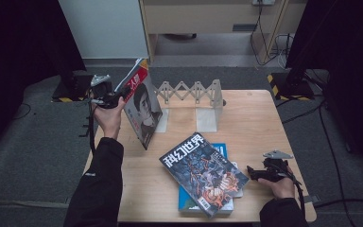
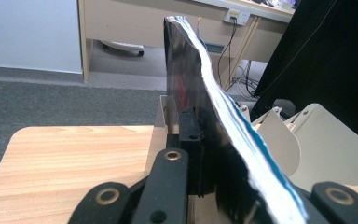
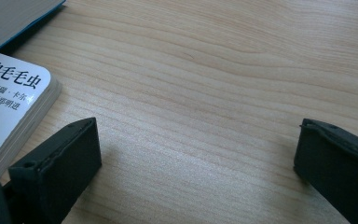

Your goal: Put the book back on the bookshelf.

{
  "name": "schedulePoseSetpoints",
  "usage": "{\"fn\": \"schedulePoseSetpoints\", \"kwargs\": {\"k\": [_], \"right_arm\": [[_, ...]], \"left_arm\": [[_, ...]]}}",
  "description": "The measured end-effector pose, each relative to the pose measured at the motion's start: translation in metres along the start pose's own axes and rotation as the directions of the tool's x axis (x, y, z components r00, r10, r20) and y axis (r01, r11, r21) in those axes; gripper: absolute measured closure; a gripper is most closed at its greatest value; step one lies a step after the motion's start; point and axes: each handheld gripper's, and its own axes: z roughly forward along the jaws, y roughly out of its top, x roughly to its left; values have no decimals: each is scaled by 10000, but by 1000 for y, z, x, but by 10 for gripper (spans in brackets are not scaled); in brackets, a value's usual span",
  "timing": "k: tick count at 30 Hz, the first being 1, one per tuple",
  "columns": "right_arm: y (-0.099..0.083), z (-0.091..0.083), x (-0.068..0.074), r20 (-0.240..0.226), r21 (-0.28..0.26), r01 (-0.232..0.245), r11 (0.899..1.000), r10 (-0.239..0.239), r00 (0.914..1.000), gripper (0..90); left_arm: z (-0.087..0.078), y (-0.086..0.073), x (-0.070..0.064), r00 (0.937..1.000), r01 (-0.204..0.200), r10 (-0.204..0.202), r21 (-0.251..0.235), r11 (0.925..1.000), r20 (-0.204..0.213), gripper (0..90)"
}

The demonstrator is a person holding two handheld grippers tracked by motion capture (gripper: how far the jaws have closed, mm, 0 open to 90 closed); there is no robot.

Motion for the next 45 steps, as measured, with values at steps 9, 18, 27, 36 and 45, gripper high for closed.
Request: {"fn": "schedulePoseSetpoints", "kwargs": {"k": [9,18,27,36,45], "right_arm": [[0,0,0,0,-1,-3,10000,3,10000,7],[0,0,0,-9,12,-18,10000,18,10000,7],[0,0,0,-7,11,-23,10000,23,10000,7],[0,0,0,-7,14,-23,10000,23,10000,7],[0,0,0,-19,8,-13,10000,13,10000,7]], "left_arm": [[-10,-4,1,9996,-169,158,554,9983,219,854],[-24,-8,0,9973,-685,632,1699,9831,365,841],[-14,7,-2,9976,-666,591,2730,9597,354,775],[-7,5,-11,9921,-760,925,1819,9804,-844,863],[8,7,-19,9849,-629,788,1051,9925,-1543,863]]}}
